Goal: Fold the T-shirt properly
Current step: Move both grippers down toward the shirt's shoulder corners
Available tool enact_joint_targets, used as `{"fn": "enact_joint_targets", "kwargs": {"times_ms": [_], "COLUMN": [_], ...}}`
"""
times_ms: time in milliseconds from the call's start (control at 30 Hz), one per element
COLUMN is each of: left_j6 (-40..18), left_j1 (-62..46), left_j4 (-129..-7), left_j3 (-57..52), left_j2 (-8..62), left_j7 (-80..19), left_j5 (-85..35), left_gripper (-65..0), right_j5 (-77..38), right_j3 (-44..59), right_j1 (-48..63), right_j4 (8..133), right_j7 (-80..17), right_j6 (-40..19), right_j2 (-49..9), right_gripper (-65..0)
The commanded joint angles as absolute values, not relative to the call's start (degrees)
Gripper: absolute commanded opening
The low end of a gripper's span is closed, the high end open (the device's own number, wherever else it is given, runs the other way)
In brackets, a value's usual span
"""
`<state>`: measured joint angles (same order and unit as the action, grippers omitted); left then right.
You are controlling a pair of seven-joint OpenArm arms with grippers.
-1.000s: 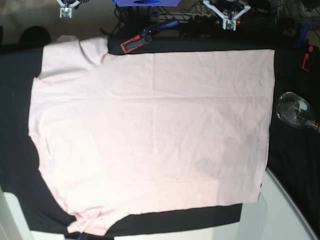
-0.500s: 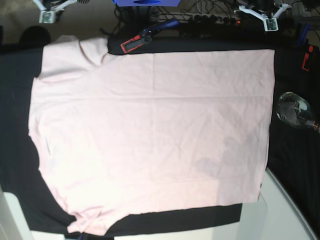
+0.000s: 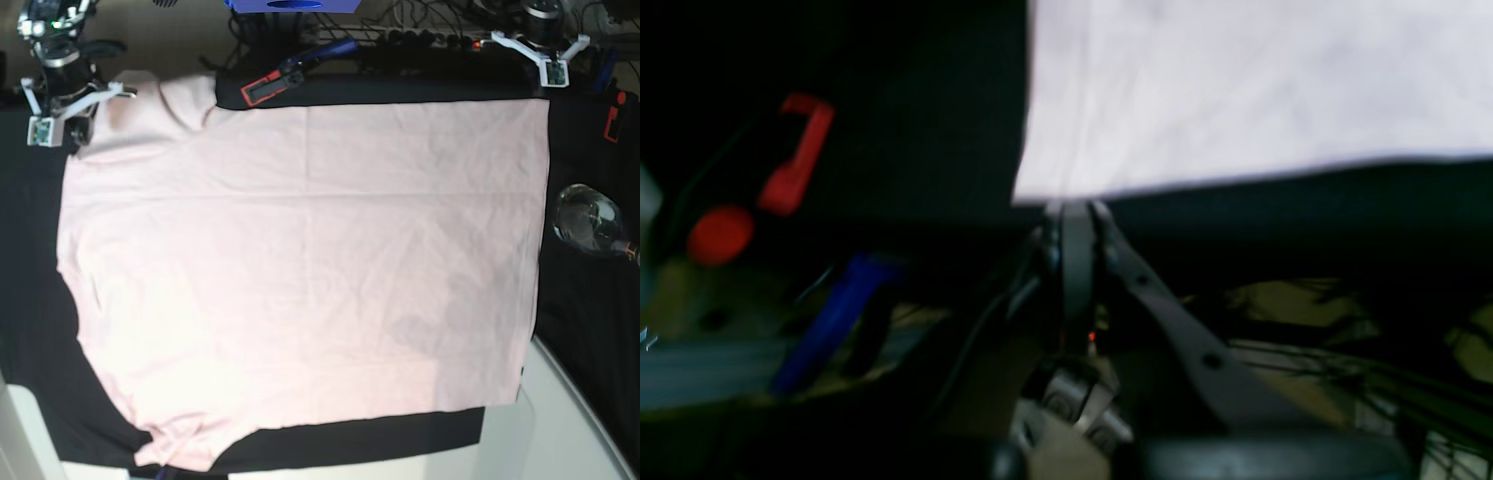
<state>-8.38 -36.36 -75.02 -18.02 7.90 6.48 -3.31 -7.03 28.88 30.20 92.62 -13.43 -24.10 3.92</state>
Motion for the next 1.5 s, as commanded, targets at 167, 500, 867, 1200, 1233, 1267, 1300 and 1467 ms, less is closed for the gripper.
{"fn": "enact_joint_targets", "kwargs": {"times_ms": [167, 500, 867, 1200, 1233, 1267, 1300, 1467], "left_j6": [-13.41, -13.41, -13.32, -13.32, -13.32, -13.32, -13.32, -13.41], "left_j1": [-37.32, -38.73, -38.37, -38.29, -38.29, -38.29, -38.11, -37.23], "left_j4": [-77.32, -77.76, -79.43, -79.34, -79.25, -79.16, -78.99, -78.90], "left_j3": [-18.33, -18.42, -22.29, -24.57, -24.40, -24.31, -24.31, -24.22], "left_j2": [10.68, 10.24, 10.15, 10.24, 10.15, 10.15, 9.98, 8.66], "left_j7": [7.52, 7.60, 7.60, 7.60, 7.60, 7.52, 7.43, 7.34], "left_j5": [-13.58, -11.65, -11.65, -11.56, -11.56, -11.56, -11.56, -11.56], "left_gripper": [-65.0, -65.0, -65.0, -65.0, -65.0, -65.0, -65.0, -65.0], "right_j5": [-12.88, -13.05, -13.67, -13.49, -13.49, -13.49, -13.41, -13.41], "right_j3": [39.08, 54.81, 58.68, 46.73, 46.73, 46.73, 46.73, 46.55], "right_j1": [26.95, 24.57, 22.64, 19.65, 18.95, 18.42, 18.07, 16.75], "right_j4": [93.41, 98.77, 88.04, 86.55, 85.58, 84.35, 82.95, 78.55], "right_j7": [-28.70, -45.05, -44.26, -44.00, -44.00, -44.00, -44.00, -44.00], "right_j6": [-39.16, -40.00, -40.00, -40.00, -40.00, -40.00, -40.00, -40.00], "right_j2": [2.24, -1.54, -4.35, -4.35, -4.44, -4.53, -4.62, -5.76], "right_gripper": [-64.6, -28.9, -28.6, -28.6, -28.6, -28.6, -28.6, -28.7]}}
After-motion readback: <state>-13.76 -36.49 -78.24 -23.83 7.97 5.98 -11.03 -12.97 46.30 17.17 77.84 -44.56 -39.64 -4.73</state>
